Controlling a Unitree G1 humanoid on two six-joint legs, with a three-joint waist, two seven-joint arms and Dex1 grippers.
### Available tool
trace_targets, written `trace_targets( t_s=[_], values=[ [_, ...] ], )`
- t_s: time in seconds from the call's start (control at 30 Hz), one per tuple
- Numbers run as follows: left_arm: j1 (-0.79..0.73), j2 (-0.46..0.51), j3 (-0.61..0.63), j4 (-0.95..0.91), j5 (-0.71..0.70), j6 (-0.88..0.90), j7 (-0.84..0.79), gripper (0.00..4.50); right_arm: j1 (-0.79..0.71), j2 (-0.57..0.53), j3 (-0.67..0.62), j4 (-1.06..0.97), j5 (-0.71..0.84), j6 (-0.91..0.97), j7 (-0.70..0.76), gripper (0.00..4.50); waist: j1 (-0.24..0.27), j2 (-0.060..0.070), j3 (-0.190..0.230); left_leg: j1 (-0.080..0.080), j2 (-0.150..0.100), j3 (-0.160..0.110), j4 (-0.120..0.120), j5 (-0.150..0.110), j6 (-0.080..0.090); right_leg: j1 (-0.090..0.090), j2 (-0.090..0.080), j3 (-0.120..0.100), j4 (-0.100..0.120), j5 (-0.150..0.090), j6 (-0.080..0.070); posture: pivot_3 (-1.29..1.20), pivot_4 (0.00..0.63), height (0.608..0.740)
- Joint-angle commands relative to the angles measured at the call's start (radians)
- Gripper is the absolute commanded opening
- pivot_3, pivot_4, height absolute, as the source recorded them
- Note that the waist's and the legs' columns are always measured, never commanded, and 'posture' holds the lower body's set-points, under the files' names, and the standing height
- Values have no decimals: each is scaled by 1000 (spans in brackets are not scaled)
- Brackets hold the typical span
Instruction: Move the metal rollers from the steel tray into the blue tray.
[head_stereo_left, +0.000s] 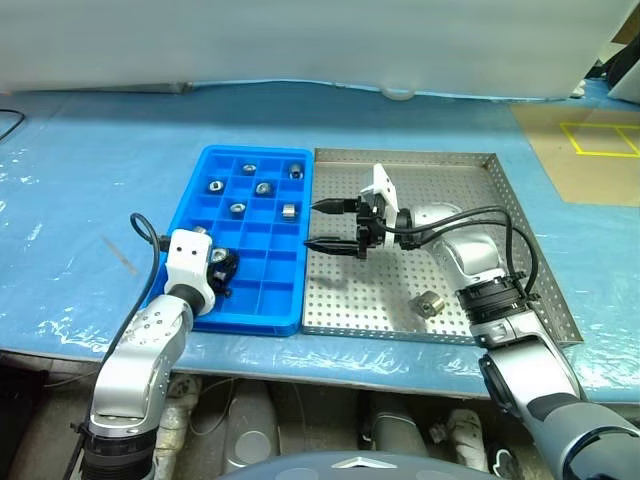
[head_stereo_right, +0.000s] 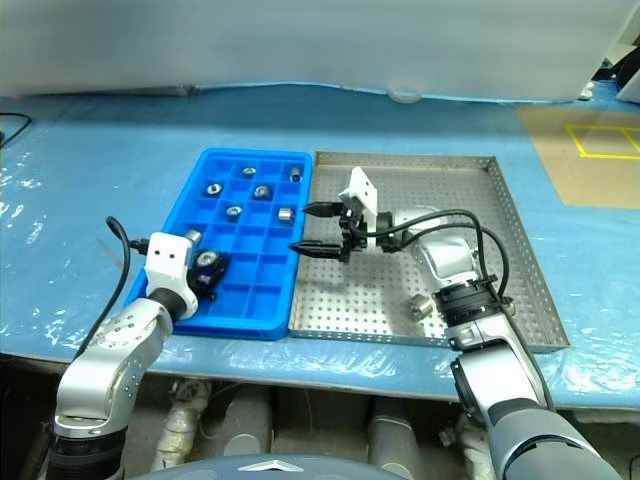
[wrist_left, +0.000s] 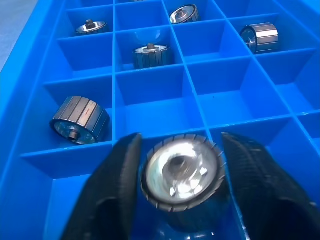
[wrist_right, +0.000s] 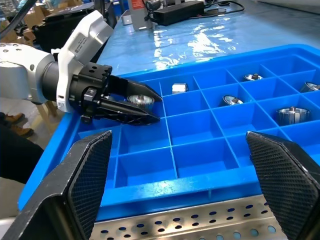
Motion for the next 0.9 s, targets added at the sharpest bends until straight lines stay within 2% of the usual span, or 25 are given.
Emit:
trace_targets(
  t_s=[0.03, 0.1, 0.3, 0.5, 0.73, 0.9],
  values=[
    [-12, -5, -1, -9, -10, 6, 2, 3794, 4, -2, -28, -56, 5, -15, -5, 4500, 0, 0, 0, 0, 0, 0, 0, 0, 0, 0, 0, 0, 0, 0, 0, 217, 150, 740],
    [-62, -14, 10, 19, -31, -18, -12, 4475, 11, -7, -35, -66, 6, -13, -15, 4500, 1, 0, 0, 0, 0, 0, 0, 0, 0, 0, 0, 0, 0, 0, 0, 217, 150, 740],
    [-213, 18, -25, 107, -127, -155, -217, 4475, 67, -40, -62, -152, 21, 28, -61, 4500, -3, 0, 0, 1, 0, 0, 1, 2, -1, 1, 0, 1, 2, 0, 0, 100, 150, 740],
    [-363, 85, -117, 310, -153, -334, -486, 4475, 178, -110, -132, -318, 39, 113, -147, 4500, -23, 0, 0, 2, -1, 1, -1, 4, -4, 1, 1, 3, 2, 0, 0, -39, 150, 740],
    [-564, 60, -203, 631, -146, -514, -744, 4475, 388, -214, -245, -557, 70, 240, -260, 4500, -77, 0, 0, 7, -2, 3, -1, 4, -5, 2, 1, 6, 3, 1, 0, -215, 150, 740],
    [-666, -3, -218, 785, -142, -591, -815, 4475, 530, -291, -201, -622, -18, 351, -362, 4500, -116, 0, -1, 7, -2, 4, -1, 4, -4, 3, 1, 7, 3, 1, 1, -304, 150, 740]
  ],
)
